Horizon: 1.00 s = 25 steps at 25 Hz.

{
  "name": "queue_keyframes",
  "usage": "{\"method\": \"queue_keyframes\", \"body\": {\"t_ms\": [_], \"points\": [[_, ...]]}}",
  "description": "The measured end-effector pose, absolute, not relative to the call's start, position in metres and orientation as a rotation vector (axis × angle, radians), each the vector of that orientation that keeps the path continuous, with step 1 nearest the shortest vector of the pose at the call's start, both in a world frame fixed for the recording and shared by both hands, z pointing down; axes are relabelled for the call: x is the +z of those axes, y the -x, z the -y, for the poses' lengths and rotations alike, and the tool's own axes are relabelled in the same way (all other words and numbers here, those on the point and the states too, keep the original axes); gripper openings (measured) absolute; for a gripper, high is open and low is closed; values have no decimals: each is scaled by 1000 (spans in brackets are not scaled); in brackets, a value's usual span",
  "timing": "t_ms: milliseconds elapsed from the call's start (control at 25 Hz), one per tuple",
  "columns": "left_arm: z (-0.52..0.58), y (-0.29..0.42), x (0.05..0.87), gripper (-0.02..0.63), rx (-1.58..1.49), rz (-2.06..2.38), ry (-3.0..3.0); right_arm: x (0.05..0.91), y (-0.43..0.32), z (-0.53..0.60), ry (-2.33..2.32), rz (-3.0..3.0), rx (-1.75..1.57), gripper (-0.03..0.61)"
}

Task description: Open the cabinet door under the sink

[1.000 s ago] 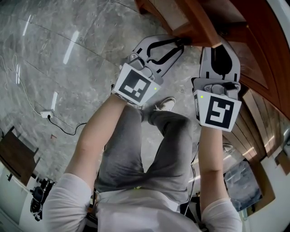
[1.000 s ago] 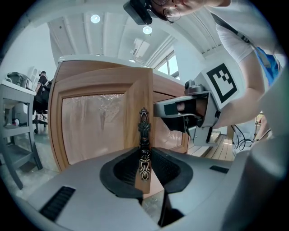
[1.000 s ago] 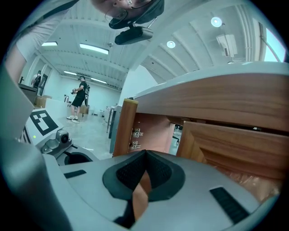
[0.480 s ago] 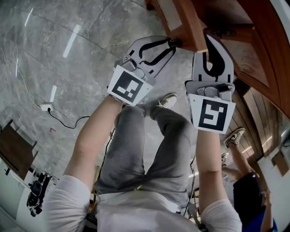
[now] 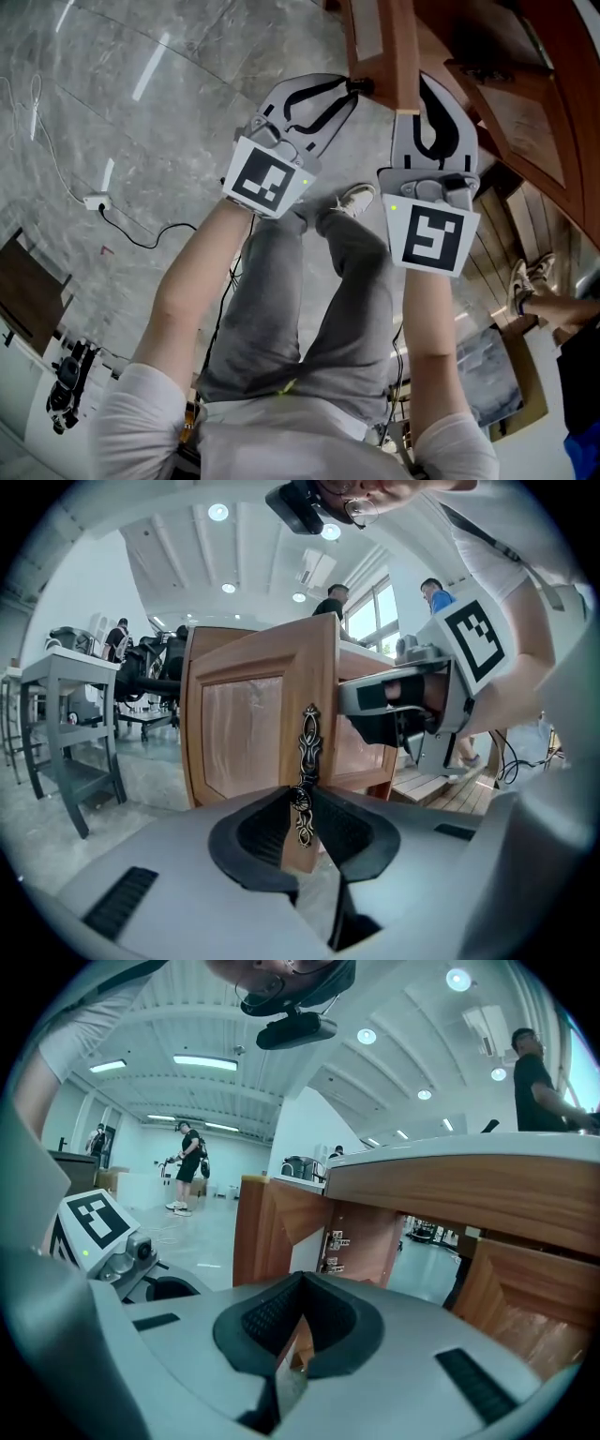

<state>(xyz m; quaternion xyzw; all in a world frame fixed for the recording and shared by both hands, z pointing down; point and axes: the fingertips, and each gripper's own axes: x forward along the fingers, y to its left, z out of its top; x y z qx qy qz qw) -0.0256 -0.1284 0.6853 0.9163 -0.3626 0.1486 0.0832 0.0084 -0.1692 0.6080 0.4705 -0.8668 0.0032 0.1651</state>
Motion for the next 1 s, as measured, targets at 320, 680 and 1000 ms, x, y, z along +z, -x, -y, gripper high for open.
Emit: {"method": "queue_keyframes", "body": {"t_ms": [320,680,1000], "points": [[116,61,676,27,408,1201,-2688,606,8,169,-1333,2455,9,31],[112,113,652,23,373,1348,-2617,601,61,159,-1270,2490,17,31],[109,168,637,22,379,1459,-2530,597,112,161,-1182,2524,39,31]]}}
